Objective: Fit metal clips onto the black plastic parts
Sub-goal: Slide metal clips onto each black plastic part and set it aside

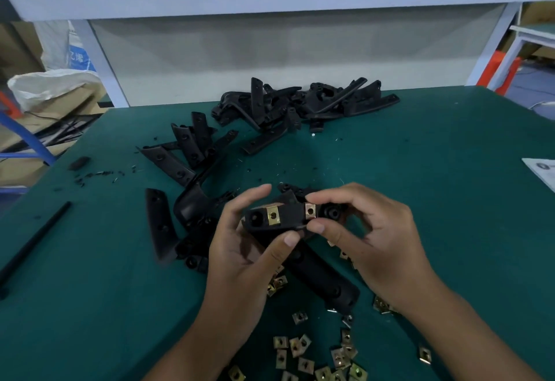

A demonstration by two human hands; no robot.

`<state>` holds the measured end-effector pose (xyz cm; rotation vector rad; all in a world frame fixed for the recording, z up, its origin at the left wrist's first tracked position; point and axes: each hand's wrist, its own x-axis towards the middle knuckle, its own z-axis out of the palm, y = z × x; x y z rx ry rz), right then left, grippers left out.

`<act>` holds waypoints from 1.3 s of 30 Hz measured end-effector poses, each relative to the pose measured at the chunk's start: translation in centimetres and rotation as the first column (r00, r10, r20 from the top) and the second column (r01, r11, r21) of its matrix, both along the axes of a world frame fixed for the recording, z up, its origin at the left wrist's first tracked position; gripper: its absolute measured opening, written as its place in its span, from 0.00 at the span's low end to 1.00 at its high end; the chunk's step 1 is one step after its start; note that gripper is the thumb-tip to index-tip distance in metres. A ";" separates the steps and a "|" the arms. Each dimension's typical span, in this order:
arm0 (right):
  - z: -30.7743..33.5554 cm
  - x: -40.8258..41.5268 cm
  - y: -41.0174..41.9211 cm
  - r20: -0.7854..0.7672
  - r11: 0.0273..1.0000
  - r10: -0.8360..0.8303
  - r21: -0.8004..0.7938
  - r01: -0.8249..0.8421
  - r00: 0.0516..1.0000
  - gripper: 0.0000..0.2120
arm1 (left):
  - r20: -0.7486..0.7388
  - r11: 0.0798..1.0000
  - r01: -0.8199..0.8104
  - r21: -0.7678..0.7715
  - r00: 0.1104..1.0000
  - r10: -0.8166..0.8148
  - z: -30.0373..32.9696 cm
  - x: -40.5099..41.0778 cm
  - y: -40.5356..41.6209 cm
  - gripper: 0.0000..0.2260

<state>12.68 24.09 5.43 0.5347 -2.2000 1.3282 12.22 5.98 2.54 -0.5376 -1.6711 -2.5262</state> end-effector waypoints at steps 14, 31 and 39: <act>-0.4 0.1 0.1 -0.197 0.995 -0.015 0.098 0.035 0.980 0.09 | -0.243 0.959 -0.217 -0.180 0.955 0.171 0.3 0.2 -0.1 0.11; -0.9 -0.3 0.3 -0.199 0.990 -0.059 0.111 0.083 0.978 0.09 | -0.268 0.929 -0.281 -0.240 0.939 0.215 0.2 0.1 -0.2 0.12; -1.1 -0.3 0.2 -0.186 0.995 -0.041 0.080 0.057 0.982 0.09 | -0.242 0.921 -0.277 -0.275 0.947 0.213 0.0 0.2 -0.3 0.11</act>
